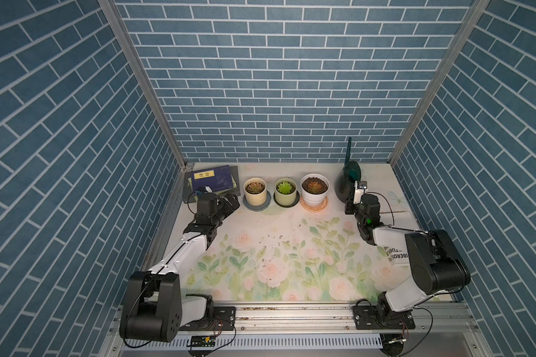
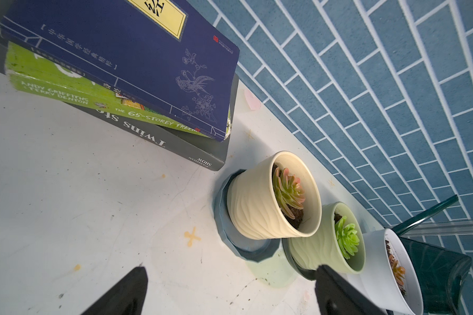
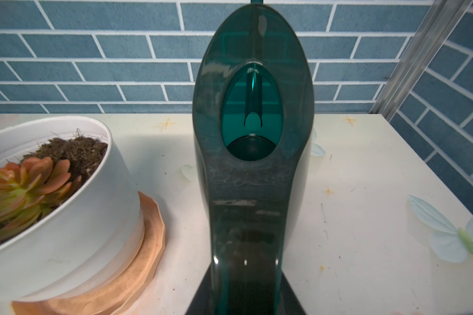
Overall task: Water the succulent around the soil edge
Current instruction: Place the watering can at the center of the board.
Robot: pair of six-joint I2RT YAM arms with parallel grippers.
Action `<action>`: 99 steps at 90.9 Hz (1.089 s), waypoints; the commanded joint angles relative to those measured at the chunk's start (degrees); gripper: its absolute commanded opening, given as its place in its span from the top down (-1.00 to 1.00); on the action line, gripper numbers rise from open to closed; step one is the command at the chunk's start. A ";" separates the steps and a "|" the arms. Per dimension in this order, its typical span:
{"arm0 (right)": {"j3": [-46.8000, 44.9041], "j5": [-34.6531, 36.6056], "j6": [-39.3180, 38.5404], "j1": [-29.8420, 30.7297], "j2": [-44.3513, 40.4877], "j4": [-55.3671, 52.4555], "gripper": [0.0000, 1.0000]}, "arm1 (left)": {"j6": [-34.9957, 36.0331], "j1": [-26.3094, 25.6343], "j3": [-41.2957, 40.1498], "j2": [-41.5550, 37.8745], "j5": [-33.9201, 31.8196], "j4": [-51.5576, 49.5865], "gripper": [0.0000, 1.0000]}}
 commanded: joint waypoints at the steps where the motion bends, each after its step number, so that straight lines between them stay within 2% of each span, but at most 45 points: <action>1: 1.95 0.27 -0.89 -0.24 -0.72 2.16 0.66 | 0.38 0.64 -0.07 -0.05 -0.48 -0.17 -1.00; 28: 1.61 0.47 -0.45 -0.31 -1.83 -0.18 0.54 | 0.44 0.99 -0.01 -0.11 -0.47 -0.08 -1.00; 46: 2.09 0.59 -0.70 -0.31 -2.55 -2.19 0.23 | 1.38 1.39 0.34 -0.17 -0.73 -0.46 -1.00; 99: 0.78 3.74 0.51 -0.28 -16.31 -3.81 -0.09 | 5.99 5.36 2.44 -0.52 -7.49 -2.33 -1.00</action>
